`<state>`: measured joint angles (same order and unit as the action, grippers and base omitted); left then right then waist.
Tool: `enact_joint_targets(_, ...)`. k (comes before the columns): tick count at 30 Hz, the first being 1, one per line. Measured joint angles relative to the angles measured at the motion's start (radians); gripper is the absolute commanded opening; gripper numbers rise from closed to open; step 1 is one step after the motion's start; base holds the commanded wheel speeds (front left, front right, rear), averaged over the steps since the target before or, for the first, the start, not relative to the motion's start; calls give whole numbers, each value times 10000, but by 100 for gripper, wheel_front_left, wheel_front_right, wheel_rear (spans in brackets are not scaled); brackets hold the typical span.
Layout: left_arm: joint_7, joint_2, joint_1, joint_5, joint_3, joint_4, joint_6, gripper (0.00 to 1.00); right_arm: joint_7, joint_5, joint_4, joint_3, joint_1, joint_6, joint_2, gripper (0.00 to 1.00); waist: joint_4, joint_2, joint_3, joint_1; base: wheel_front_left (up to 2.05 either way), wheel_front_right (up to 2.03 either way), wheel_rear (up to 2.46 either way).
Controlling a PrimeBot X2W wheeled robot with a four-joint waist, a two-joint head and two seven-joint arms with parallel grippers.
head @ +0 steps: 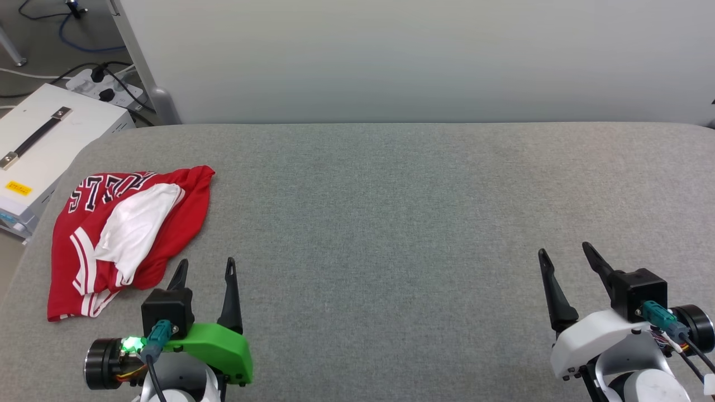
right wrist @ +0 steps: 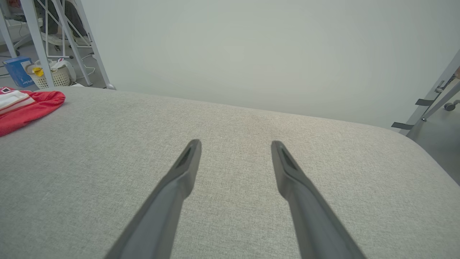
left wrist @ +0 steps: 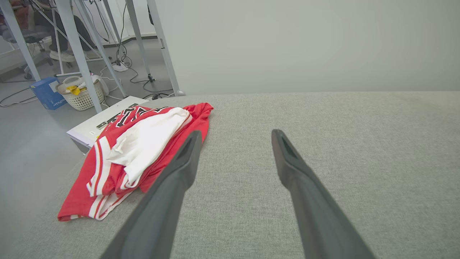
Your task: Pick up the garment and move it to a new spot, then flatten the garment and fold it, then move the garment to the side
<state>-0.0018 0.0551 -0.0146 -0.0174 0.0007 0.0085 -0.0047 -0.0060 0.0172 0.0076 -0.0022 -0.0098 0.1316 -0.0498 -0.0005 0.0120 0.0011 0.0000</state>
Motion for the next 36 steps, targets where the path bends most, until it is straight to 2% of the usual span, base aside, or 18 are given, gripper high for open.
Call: enact_joint_targets(36,-788,0,1,-803,144,244,-286,100,-780,928,-86,-207,-20,0,2,100,-39,0,74,0,0,0,0)
